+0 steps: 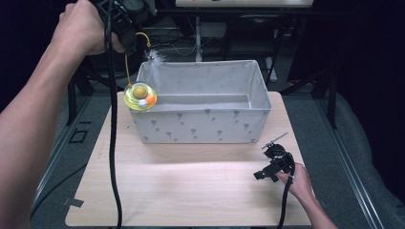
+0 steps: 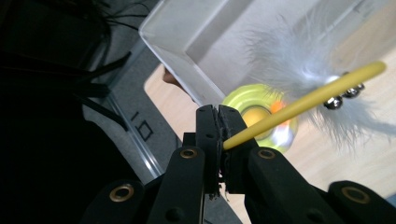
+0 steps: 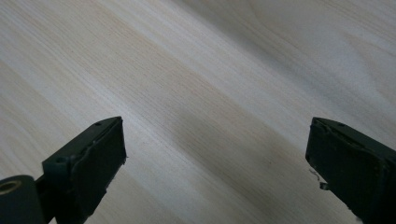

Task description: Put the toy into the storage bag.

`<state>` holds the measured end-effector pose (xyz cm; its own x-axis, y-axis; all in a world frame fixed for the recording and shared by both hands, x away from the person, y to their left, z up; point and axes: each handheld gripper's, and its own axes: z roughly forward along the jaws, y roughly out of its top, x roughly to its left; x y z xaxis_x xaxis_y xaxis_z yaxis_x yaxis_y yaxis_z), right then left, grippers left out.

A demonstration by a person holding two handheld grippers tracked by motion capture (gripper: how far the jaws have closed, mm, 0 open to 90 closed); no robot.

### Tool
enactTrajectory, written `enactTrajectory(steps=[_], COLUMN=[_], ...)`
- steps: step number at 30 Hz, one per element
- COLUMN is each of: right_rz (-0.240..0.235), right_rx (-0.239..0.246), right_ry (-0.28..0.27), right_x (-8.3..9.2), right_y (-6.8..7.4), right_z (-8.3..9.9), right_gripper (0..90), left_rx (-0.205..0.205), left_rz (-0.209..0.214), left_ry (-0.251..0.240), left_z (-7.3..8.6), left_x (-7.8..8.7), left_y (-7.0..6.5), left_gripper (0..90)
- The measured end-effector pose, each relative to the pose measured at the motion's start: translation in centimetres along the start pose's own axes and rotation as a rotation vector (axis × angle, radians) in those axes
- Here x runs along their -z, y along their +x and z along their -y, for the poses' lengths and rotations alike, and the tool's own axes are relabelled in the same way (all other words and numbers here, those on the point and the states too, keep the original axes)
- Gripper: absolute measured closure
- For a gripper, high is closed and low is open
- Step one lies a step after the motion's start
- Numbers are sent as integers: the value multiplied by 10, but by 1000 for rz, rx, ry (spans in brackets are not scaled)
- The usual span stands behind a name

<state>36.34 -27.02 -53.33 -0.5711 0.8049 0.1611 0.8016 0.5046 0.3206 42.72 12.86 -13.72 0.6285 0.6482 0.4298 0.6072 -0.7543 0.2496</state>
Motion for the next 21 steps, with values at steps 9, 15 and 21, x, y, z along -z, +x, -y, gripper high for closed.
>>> enactTrajectory(steps=[9,15,21], right_rz=[-12,-6,-3], right_rx=[-10,-1,-5], right_ry=[1,-5,-15], right_x=[0,0,1], right_y=[1,0,0], right_z=[0,0,0], right_gripper=[46,46,46], left_rx=[24,48,69], left_rz=[-9,-7,-12], left_ry=[-7,-5,-8], left_z=[-8,-12,-15], left_x=[-2,-6,-11], left_y=[8,15,23], left_gripper=[876,876,876])
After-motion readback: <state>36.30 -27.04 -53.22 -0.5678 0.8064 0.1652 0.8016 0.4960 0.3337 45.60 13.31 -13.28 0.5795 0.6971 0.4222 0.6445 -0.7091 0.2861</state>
